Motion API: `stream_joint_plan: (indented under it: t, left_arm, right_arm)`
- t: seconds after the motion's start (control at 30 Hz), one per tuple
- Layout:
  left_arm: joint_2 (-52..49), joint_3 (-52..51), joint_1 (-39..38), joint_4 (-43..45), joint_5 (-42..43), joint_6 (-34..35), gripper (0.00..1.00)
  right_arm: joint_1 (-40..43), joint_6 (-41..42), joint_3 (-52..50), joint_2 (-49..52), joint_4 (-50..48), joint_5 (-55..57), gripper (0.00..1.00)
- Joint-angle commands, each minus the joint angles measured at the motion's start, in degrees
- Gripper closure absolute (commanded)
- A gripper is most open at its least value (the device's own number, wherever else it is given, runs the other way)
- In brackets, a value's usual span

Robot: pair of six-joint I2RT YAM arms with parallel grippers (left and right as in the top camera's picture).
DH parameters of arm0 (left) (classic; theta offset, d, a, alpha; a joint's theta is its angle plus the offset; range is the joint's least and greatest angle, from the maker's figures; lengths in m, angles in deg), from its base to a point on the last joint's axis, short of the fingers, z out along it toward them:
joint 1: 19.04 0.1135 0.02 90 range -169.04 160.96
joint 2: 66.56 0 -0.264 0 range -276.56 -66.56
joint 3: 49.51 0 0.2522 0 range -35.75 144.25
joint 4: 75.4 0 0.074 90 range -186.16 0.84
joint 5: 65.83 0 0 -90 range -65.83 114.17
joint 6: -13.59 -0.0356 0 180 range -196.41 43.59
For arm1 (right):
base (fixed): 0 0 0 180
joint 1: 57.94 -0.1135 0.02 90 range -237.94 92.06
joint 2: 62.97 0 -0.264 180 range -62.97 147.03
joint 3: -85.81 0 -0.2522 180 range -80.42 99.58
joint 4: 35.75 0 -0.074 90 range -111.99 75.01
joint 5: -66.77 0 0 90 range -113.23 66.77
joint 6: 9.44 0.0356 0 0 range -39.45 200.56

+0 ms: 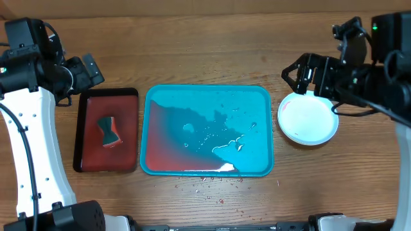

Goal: Clean dirty plates on tray and stack at the side

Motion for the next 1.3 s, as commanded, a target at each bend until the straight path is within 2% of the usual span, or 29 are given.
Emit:
stream_joint_plan:
  t: [0.0, 0.27, 0.33, 0.43, 0.53, 0.63, 0.73, 0.93, 1.07, 1.2, 1.27]
  left_arm:
    - [-0.22, 0.31, -0.13, -0.02, 0.83, 0.79, 0.00]
    - [-0.22, 0.31, -0.13, -0.02, 0.83, 0.79, 0.00]
    - [-0.22, 0.31, -0.13, -0.02, 0.83, 0.79, 0.00]
    - [-0.22, 0.31, -0.13, -0.02, 0.83, 0.79, 0.00]
    - [-0.22, 0.31, -0.13, -0.02, 0.83, 0.79, 0.00]
    - [-0.22, 0.31, -0.13, -0.02, 0.83, 0.79, 0.00]
    - [-0.22, 0.31, -0.13, -0.02, 0.83, 0.79, 0.00]
    - [-0.22, 0.31, -0.13, -0.02, 0.83, 0.79, 0.00]
    - [-0.22, 0.31, -0.13, -0.02, 0.83, 0.79, 0.00]
    - [-0.22, 0.31, -0.13, -0.02, 0.83, 0.79, 0.00]
    - [-0.22, 0.31, -0.13, -0.02, 0.83, 0.79, 0.00]
  right_arm:
    - [-0.07, -0.68, 0.46, 0.57, -0.13, -2.34, 0.00]
    - [-0.07, -2.38, 0.42, -0.17, 1.03, 3.58, 0.00]
    - [-0.20, -3.98, 0.37, -1.38, -1.97, 5.81, 0.00]
    - [-0.37, -11.10, -1.29, -4.50, -9.18, 6.01, 0.00]
    - [-0.31, -16.35, -8.66, -10.05, -18.14, 6.01, 0.00]
    - [0.44, -18.34, -21.44, -17.73, -30.34, 6.03, 0.00]
    - [0.98, -19.10, -40.61, -28.30, -48.48, 6.05, 0.00]
    - [1.46, -20.39, -71.87, -46.45, -73.59, 5.88, 0.00]
    - [2.16, -20.65, -91.52, -59.67, -86.25, 6.03, 0.00]
    - [2.29, -21.92, -107.65, -72.41, -94.12, 6.03, 0.00]
    - [2.45, -21.90, -112.08, -76.04, -95.82, 6.01, 0.00]
